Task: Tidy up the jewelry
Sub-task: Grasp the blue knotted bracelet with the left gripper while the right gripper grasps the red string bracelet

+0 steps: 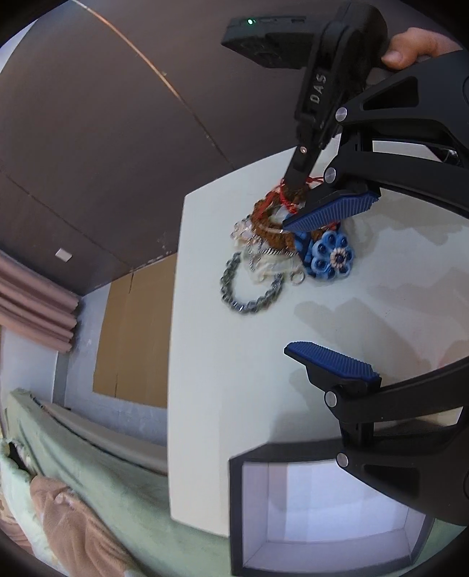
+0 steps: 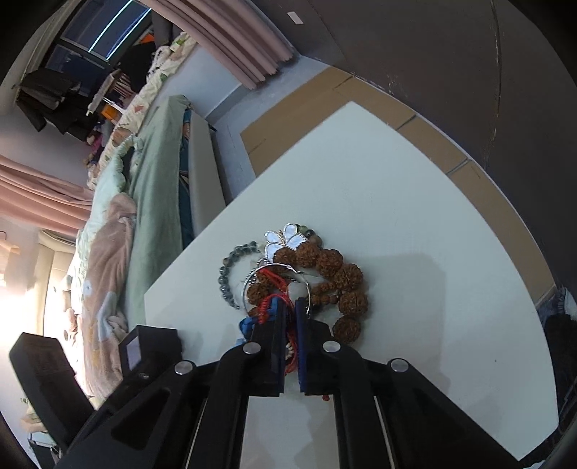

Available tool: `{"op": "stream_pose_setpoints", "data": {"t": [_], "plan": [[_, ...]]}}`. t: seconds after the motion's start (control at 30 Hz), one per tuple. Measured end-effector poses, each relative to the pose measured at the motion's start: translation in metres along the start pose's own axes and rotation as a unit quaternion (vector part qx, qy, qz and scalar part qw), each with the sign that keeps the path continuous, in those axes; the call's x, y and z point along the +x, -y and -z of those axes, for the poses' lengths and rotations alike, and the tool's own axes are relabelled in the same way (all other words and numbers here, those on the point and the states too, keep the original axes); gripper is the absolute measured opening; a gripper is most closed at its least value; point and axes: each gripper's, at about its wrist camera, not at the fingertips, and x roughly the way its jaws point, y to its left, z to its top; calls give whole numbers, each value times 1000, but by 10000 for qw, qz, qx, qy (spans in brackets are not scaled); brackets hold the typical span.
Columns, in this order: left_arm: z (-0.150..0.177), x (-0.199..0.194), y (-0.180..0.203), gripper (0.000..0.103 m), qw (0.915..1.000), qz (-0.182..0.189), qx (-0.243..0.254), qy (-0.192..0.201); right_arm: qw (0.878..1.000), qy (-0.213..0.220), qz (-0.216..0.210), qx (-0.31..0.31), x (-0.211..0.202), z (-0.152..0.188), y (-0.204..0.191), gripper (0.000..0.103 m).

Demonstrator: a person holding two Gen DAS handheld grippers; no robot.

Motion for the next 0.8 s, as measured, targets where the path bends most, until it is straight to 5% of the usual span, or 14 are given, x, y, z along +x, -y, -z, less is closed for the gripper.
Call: {"op": "stream_pose_setpoints", "data": {"t": [0.3, 0.57, 0.8], "plan": [[16, 15, 29, 81, 9978, -206, 625, -95, 9992, 363, -114, 74, -33, -7, 13, 5], [25, 29, 35, 81, 9965, -123, 822, -130, 9990, 397, -196, 63, -42, -10, 19, 5], [31, 29, 51, 81, 9856, -86, 1672, -239, 9990, 390, -208, 52, -43, -11, 22, 5]]}}
